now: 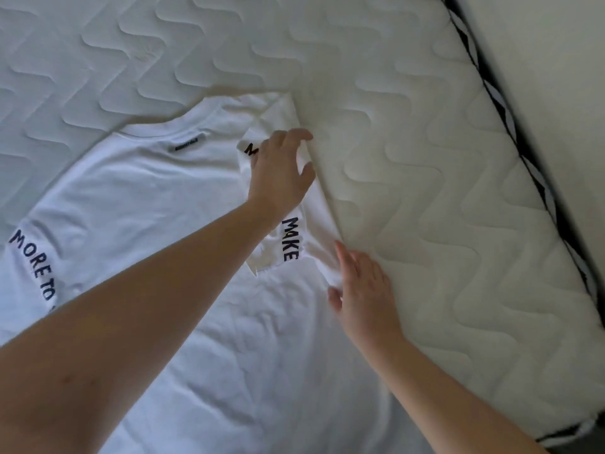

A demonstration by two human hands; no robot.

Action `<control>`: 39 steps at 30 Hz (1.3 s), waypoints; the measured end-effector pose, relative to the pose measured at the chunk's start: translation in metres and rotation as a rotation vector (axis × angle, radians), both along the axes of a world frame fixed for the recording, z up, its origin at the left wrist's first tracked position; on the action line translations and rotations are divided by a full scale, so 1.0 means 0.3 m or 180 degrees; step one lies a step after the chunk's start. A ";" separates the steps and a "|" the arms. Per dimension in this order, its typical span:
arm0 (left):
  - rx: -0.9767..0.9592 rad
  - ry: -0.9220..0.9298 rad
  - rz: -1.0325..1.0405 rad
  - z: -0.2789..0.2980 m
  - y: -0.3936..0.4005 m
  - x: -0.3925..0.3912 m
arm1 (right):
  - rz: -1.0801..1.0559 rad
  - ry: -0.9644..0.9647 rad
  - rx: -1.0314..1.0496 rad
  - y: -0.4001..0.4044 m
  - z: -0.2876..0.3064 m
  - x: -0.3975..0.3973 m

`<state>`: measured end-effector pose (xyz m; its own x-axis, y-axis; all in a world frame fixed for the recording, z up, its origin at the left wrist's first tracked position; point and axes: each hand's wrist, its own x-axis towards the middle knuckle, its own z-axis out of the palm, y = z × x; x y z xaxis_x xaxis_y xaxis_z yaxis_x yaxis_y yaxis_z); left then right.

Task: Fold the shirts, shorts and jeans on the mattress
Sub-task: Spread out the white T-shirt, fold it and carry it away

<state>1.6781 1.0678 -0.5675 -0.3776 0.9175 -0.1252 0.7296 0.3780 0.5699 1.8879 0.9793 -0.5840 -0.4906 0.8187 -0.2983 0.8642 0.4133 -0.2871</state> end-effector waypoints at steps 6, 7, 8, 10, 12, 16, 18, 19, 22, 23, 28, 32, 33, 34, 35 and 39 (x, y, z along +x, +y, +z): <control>-0.0762 0.0033 0.1459 -0.093 -0.339 -0.013 | -0.0144 -0.0283 0.0163 -0.035 0.005 0.075; -0.0755 -0.0222 0.1608 -0.102 -0.356 -0.031 | -0.0071 -0.0353 0.0336 -0.044 0.007 0.090; -0.0688 -0.0448 0.1689 -0.108 -0.366 -0.045 | 0.0013 -0.0425 0.0499 -0.051 0.010 0.106; -0.0559 -0.0557 0.1654 -0.104 -0.375 -0.067 | 0.0122 -0.0539 0.0649 -0.068 0.021 0.139; -0.0426 -0.0587 0.1547 -0.088 -0.383 -0.088 | 0.0129 -0.0656 0.0561 -0.086 0.033 0.172; -0.0222 -0.0852 0.1789 -0.043 -0.371 -0.142 | 0.0249 -0.1026 0.0110 -0.126 0.050 0.227; -0.0339 -0.0782 0.1933 -0.025 -0.354 -0.175 | 0.0305 -0.1121 -0.0048 -0.151 0.051 0.251; -0.0406 -0.0805 0.2026 -0.021 -0.350 -0.185 | 0.0318 -0.1150 -0.0092 -0.165 0.053 0.260; -0.0315 -0.1203 0.2456 -0.027 -0.374 -0.160 | 0.0295 -0.1185 -0.0230 -0.216 0.059 0.273; -0.0169 -0.1141 0.2547 -0.025 -0.397 -0.132 | 0.0226 -0.1144 -0.0245 -0.232 0.063 0.273; 0.0513 -0.0559 0.2175 -0.011 -0.523 0.107 | 0.0063 -0.0746 0.0096 -0.266 0.089 0.264; -0.0652 -0.2098 0.2142 -0.052 -0.572 0.360 | 0.0182 -0.0605 0.0623 -0.262 0.099 0.279; -0.0817 -0.2368 0.2165 -0.058 -0.574 0.400 | 0.0162 -0.0594 0.0659 -0.261 0.101 0.285; -0.0881 -0.2677 0.2179 -0.060 -0.574 0.428 | 0.0126 -0.0578 0.0682 -0.263 0.103 0.290; -0.0892 -0.3124 0.2175 -0.060 -0.570 0.448 | 0.0108 -0.0560 0.0696 -0.268 0.105 0.294; -0.1048 -0.4590 0.2081 -0.063 -0.577 0.510 | 0.0237 -0.0548 0.0608 -0.328 0.117 0.301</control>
<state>1.8312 0.8946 -0.5864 -0.0729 0.5183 -0.8521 -0.6397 0.6311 0.4387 1.9781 0.8808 -0.5488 -0.5071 0.8317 -0.2261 0.8586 0.5102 -0.0493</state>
